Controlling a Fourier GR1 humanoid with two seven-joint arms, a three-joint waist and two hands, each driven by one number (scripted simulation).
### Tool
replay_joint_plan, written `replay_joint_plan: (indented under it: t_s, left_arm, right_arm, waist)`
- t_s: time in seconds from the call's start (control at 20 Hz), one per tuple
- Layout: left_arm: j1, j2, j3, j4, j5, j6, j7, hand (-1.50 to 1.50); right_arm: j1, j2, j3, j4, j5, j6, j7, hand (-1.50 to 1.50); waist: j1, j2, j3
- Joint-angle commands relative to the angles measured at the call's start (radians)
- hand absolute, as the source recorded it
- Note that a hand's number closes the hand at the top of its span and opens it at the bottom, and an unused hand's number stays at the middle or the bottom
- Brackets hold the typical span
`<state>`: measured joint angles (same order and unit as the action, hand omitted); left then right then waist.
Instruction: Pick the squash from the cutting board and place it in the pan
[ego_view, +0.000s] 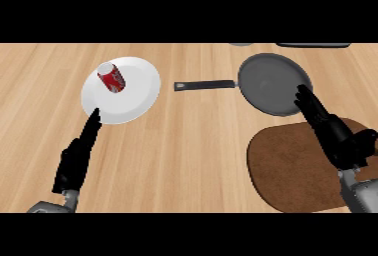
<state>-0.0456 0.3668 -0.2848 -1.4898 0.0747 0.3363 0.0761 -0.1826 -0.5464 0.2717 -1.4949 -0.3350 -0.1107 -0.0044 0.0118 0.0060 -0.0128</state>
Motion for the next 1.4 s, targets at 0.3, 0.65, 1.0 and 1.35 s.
replay_joint_plan:
  t_s: [0.3,0.65,1.0,1.35]
  left_arm:
    - [0.115,-0.153,0.101,0.019,0.217,0.019,0.027,0.0]
    - [0.113,-0.178,0.124,0.034,0.236,0.034,0.021,0.0]
    - [0.094,-0.192,0.116,0.04,0.259,0.008,0.039,0.0]
    - [0.1,-0.187,0.102,0.033,0.236,0.003,0.022,0.0]
  right_arm:
    - [0.112,-0.187,-0.074,0.165,0.368,-0.449,0.218,1.5]
    - [0.187,-0.073,-0.019,0.2,0.739,-0.937,0.291,-1.5]
    - [0.165,-0.029,-0.063,0.349,1.034,-0.985,0.562,-1.5]
    - [-0.02,-0.067,-0.138,0.409,1.271,-0.7,0.906,-1.5]
  waist:
    - [-0.013,0.001,-0.006]
    - [-0.026,-0.006,-0.004]
    - [-0.007,0.003,-0.004]
    - [0.024,-0.003,-0.004]
